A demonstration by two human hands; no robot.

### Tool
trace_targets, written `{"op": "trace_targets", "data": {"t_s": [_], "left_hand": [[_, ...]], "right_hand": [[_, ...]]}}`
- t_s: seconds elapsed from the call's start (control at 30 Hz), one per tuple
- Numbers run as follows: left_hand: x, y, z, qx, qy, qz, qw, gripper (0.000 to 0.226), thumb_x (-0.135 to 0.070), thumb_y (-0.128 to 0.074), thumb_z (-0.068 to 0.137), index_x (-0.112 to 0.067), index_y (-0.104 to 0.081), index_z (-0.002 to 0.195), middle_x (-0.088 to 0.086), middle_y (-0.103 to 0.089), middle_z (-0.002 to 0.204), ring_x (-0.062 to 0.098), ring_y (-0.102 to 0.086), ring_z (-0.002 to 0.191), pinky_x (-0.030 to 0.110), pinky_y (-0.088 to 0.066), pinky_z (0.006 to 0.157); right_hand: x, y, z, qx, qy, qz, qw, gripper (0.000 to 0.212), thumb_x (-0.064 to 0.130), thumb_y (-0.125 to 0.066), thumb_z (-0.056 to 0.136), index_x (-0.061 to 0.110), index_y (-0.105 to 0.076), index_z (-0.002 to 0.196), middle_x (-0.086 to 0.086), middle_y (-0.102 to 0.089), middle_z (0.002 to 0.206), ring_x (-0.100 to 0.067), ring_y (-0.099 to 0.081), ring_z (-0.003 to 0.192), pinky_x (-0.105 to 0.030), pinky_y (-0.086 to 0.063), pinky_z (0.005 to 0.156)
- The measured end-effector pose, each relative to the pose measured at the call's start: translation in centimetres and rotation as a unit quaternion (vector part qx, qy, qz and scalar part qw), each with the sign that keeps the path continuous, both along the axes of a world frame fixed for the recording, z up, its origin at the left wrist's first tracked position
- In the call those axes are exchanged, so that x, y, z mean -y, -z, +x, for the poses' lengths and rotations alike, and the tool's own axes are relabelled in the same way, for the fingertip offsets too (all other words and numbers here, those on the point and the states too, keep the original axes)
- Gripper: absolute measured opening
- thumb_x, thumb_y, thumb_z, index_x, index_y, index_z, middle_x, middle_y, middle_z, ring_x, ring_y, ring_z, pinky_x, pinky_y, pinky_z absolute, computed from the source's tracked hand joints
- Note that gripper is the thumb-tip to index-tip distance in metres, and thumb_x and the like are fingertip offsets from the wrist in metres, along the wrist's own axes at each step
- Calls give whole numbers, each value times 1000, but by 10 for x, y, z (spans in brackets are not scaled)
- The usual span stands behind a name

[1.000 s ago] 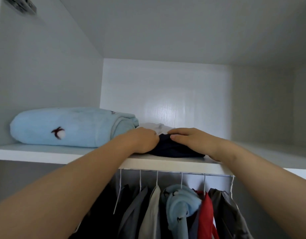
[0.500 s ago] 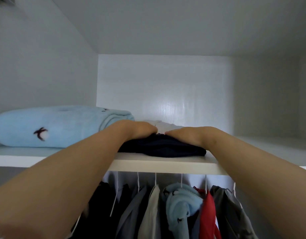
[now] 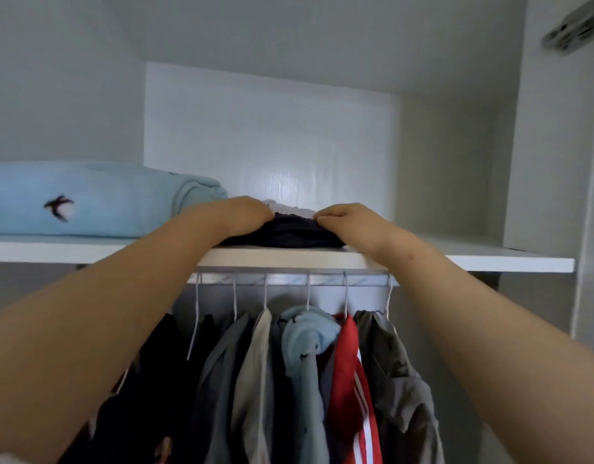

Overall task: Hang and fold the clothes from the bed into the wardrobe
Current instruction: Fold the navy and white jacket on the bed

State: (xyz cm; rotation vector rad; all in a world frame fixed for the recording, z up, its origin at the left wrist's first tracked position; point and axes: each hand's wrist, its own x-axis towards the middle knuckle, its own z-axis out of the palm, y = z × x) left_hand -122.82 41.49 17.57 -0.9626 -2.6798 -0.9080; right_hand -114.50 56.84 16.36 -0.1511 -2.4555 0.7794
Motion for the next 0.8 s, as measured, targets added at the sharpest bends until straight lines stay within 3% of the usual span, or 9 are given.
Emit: {"op": "trace_targets", "data": {"t_s": [0.07,0.13,0.2,0.23,0.33,0.43,0.5,0.7,0.8], "left_hand": [[3,6,9,-49,26,59,997,39,-26,-41,97,-16,-47,134,4,-46,139,22,-45,122,24,-33,92],[8,19,24,-79,77,180,977,42,-30,-48,92,-30,-43,133,-5,-51,127,14,-50,106,19,-36,82],[9,37,49,-84,153,334,926,34,-29,-53,87,-39,-48,119,-17,-58,108,-1,-53,90,12,-36,72],[7,47,64,-83,187,398,894,26,-28,-54,84,-43,-53,106,-23,-62,96,-8,-54,81,8,-37,68],[-16,85,110,-17,247,490,836,18,-26,-51,76,-43,-53,80,-26,-64,74,-7,-57,74,8,-40,68],[-49,134,169,106,310,435,839,21,-17,-55,81,-37,-56,76,-16,-63,76,10,-61,80,22,-43,75],[-66,165,215,182,361,362,840,24,-11,-58,84,-34,-59,75,-11,-64,80,19,-63,84,30,-45,77],[-57,255,381,353,442,174,806,17,-19,-57,86,-29,-62,72,-8,-68,78,20,-65,86,35,-47,78],[-20,303,485,427,469,113,765,15,-16,-55,87,-27,-62,79,-7,-68,84,15,-66,84,33,-49,75]], "right_hand": [[7,10,17,-54,19,-24,998,23,22,-48,95,22,-64,110,3,-61,113,-13,-54,100,-20,-38,82],[16,23,38,-120,41,-70,989,25,18,-50,94,23,-62,116,6,-58,116,-10,-55,97,-14,-39,75],[27,41,68,-180,71,-102,976,25,15,-51,92,24,-63,113,9,-58,114,-10,-57,91,-13,-42,66],[32,52,85,-198,85,-119,969,23,16,-52,92,25,-63,110,10,-59,114,-7,-57,94,-10,-42,70],[47,90,144,-218,122,-178,952,16,17,-55,92,27,-63,102,17,-62,100,8,-54,93,0,-38,76],[56,130,216,-220,196,-230,928,12,14,-56,92,22,-62,97,21,-59,86,23,-53,70,6,-37,64],[60,155,268,-230,265,-262,899,12,13,-56,91,23,-63,92,21,-60,82,23,-53,63,5,-37,58],[114,245,427,-254,450,-421,745,13,18,-55,90,25,-64,83,9,-62,84,-8,-56,81,-19,-42,68],[164,283,520,-274,512,-464,669,12,20,-55,89,24,-65,82,7,-65,85,-10,-59,80,-24,-44,70]]}}
